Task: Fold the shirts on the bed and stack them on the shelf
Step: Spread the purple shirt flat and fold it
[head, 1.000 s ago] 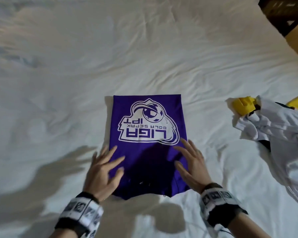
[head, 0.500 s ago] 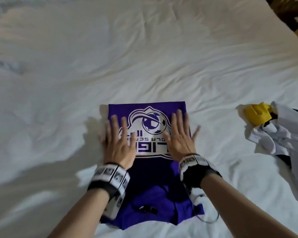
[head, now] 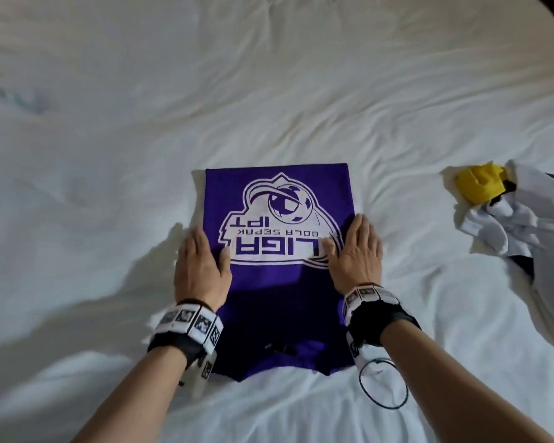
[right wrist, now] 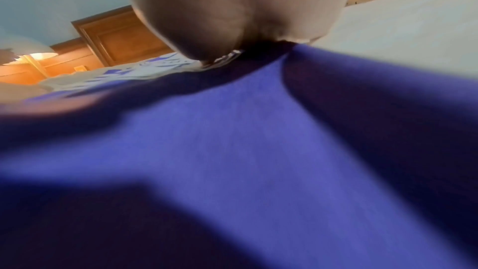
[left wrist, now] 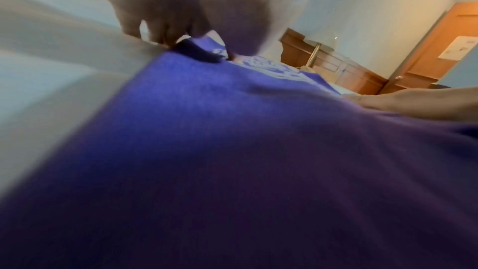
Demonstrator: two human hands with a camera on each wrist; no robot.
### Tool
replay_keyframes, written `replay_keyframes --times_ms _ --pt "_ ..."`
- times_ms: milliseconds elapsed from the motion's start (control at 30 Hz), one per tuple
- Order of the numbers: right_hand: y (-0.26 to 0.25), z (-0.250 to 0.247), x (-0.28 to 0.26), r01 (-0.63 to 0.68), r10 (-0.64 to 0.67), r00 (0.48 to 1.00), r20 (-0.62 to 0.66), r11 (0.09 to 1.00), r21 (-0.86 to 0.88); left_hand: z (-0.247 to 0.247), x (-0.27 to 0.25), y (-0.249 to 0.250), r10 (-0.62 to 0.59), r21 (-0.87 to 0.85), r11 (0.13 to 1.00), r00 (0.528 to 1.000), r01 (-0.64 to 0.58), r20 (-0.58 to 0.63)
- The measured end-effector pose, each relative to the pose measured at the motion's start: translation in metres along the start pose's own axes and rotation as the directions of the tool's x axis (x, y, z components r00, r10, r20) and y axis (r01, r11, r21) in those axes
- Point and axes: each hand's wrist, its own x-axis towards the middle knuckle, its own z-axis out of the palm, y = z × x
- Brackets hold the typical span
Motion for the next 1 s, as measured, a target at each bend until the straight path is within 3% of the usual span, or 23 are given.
replay_keyframes --times_ms 100,233,400,500,600,667,700,733,800,833,867,933,967,1000 --pt "0.012 -0.008 -0.037 -0.049 0.049 0.999 0.005 0.992 0.117 -0.010 -0.042 -0.013 -0.158 -0.191 0.971 0.985 0.143 -0.064" --pt "0.030 -0.015 -0.077 -0.209 0.190 0.978 0.091 0.928 0.309 -0.020 -0.077 -0.024 -0.317 -0.379 0.861 0.940 0.341 0.125" --pt "0.048 -0.016 -0.102 -0.347 0.230 0.921 0.314 0.850 0.395 -0.019 -0.091 -0.051 -0.294 -0.453 0.767 0.876 0.455 0.382" --pt "0.059 -0.016 -0.114 -0.400 0.173 0.879 0.444 0.774 0.491 -0.015 -0.105 -0.061 -0.274 -0.465 0.763 0.877 0.448 0.395" --pt "0.073 -0.028 -0.115 -0.428 0.185 0.859 0.477 0.772 0.471 -0.007 -0.124 -0.064 -0.278 -0.476 0.741 0.862 0.473 0.424" --pt "0.091 -0.042 -0.108 -0.485 0.247 0.852 0.462 0.705 0.518 -0.001 -0.146 -0.046 -0.275 -0.466 0.705 0.811 0.535 0.516" --pt "0.103 -0.049 -0.103 -0.528 0.305 0.843 0.444 0.630 0.570 0.004 -0.158 -0.032 -0.260 -0.443 0.683 0.761 0.580 0.595" --pt "0.115 -0.055 -0.102 -0.569 0.370 0.822 0.432 0.542 0.618 0.006 -0.171 -0.015 -0.239 -0.396 0.668 0.685 0.630 0.688" --pt "0.134 -0.063 -0.106 -0.623 0.451 0.768 0.454 0.361 0.694 -0.001 -0.188 0.018 -0.229 -0.211 0.751 0.548 0.625 0.805" --pt "0.138 -0.064 -0.112 -0.640 0.454 0.741 0.495 0.253 0.725 -0.006 -0.188 0.026 -0.237 -0.139 0.822 0.553 0.553 0.799" --pt "0.139 -0.061 -0.120 -0.658 0.443 0.713 0.544 0.153 0.738 -0.014 -0.183 0.036 -0.237 -0.098 0.885 0.620 0.456 0.748" --pt "0.132 -0.051 -0.138 -0.680 0.367 0.686 0.628 0.017 0.733 -0.026 -0.162 0.057 -0.153 -0.065 0.971 0.803 0.231 0.576" --pt "0.124 -0.045 -0.148 -0.685 0.316 0.679 0.662 -0.052 0.727 -0.029 -0.149 0.070 -0.060 -0.062 0.993 0.872 0.103 0.485" --pt "0.114 -0.037 -0.159 -0.689 0.280 0.670 0.688 -0.113 0.716 -0.028 -0.136 0.087 0.048 -0.067 0.998 0.910 -0.022 0.413"
